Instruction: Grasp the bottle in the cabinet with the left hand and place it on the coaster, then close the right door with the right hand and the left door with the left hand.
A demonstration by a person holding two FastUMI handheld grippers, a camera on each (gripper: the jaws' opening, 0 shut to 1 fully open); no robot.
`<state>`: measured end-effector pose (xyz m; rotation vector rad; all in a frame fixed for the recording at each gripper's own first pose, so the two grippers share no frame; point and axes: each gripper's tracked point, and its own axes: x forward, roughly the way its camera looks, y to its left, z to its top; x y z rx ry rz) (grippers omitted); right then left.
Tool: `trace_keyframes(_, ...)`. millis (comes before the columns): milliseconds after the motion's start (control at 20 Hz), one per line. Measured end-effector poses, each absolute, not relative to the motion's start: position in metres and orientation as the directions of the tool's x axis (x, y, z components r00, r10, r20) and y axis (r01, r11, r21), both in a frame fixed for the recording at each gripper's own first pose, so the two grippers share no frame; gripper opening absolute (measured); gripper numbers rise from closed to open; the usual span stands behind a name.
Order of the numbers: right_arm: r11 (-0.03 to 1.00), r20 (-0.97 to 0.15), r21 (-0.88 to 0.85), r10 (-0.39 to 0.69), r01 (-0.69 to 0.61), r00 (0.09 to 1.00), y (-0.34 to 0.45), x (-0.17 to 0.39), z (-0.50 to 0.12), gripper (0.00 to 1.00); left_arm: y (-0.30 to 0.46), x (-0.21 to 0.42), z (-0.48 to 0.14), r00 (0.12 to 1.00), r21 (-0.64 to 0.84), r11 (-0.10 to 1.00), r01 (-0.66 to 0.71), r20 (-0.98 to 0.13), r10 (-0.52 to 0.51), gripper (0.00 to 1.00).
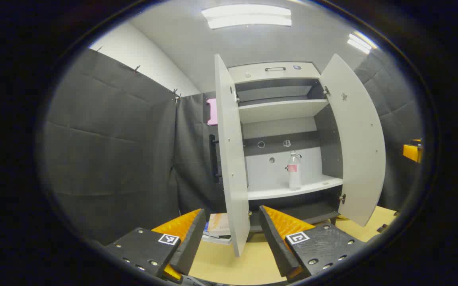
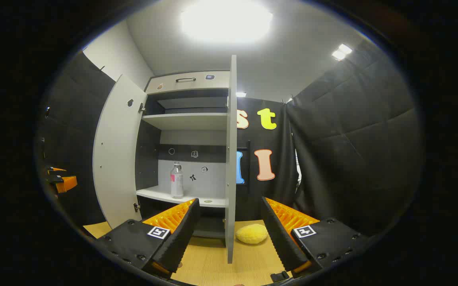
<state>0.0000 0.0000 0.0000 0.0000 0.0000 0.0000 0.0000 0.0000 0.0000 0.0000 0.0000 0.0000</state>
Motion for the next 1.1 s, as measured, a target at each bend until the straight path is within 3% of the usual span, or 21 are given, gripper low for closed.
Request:
trace_keyframes(50, 1.000, 0.001, -0.001, 0.004, -0.004, 1.000, 0.000, 0.001, 0.001, 0.97, 0.001, 0.000, -0.001, 1.000, -0.001, 1.000, -0.002, 0.001, 0.002, 0.89)
trace_keyframes(100, 1.000, 0.002, -0.002, 0.005, -0.005, 1.000, 0.000, 0.001, 0.000, 0.97, 0.001, -0.001, 0.000, 1.000, -0.002, 1.000, -0.003, 0.001, 0.003, 0.82)
trace_keyframes(300, 1.000, 0.005, -0.008, 0.007, -0.007, 1.000, -0.001, 0.000, 0.001, 0.97, 0.000, -0.002, 0.001, 1.000, -0.007, 1.000, -0.002, 0.009, 0.002, 0.82)
trace_keyframes(350, 1.000, 0.004, -0.009, 0.006, -0.006, 1.000, -0.002, -0.001, 0.001, 0.97, 0.000, -0.004, 0.001, 1.000, -0.008, 1.000, -0.001, 0.012, 0.001, 0.89)
trace_keyframes(400, 1.000, 0.005, -0.010, 0.005, -0.005, 1.000, -0.003, -0.001, 0.000, 0.97, -0.001, -0.004, 0.002, 1.000, -0.008, 1.000, 0.000, 0.012, 0.000, 0.82)
trace_keyframes(550, 1.000, 0.005, -0.007, 0.002, -0.002, 1.000, -0.006, -0.004, 0.000, 0.97, -0.002, -0.005, 0.002, 1.000, -0.007, 1.000, 0.006, 0.011, -0.006, 0.82)
trace_keyframes(600, 1.000, 0.005, -0.005, 0.002, -0.002, 1.000, -0.007, -0.005, 0.000, 0.97, -0.002, -0.006, 0.004, 1.000, -0.006, 1.000, 0.008, 0.013, -0.008, 0.89)
trace_keyframes(650, 1.000, 0.005, -0.003, 0.001, -0.001, 1.000, -0.008, -0.005, 0.000, 0.97, -0.003, -0.007, 0.005, 1.000, -0.004, 1.000, 0.012, 0.014, -0.012, 0.82)
trace_keyframes(750, 1.000, 0.005, 0.001, -0.001, 0.001, 1.000, -0.010, -0.007, -0.002, 0.97, -0.006, -0.009, 0.008, 1.000, -0.002, 1.000, 0.017, 0.018, -0.017, 0.82)
trace_keyframes(800, 1.000, 0.004, 0.001, 0.000, 0.000, 1.000, -0.012, -0.008, -0.003, 0.97, -0.008, -0.010, 0.009, 1.000, -0.005, 1.000, 0.021, 0.018, -0.021, 0.89)
trace_keyframes(1100, 1.000, -0.009, -0.003, 0.024, -0.024, 1.000, -0.021, -0.014, -0.016, 0.97, -0.043, -0.006, 0.016, 0.998, -0.038, 0.998, 0.058, 0.024, -0.057, 0.89)
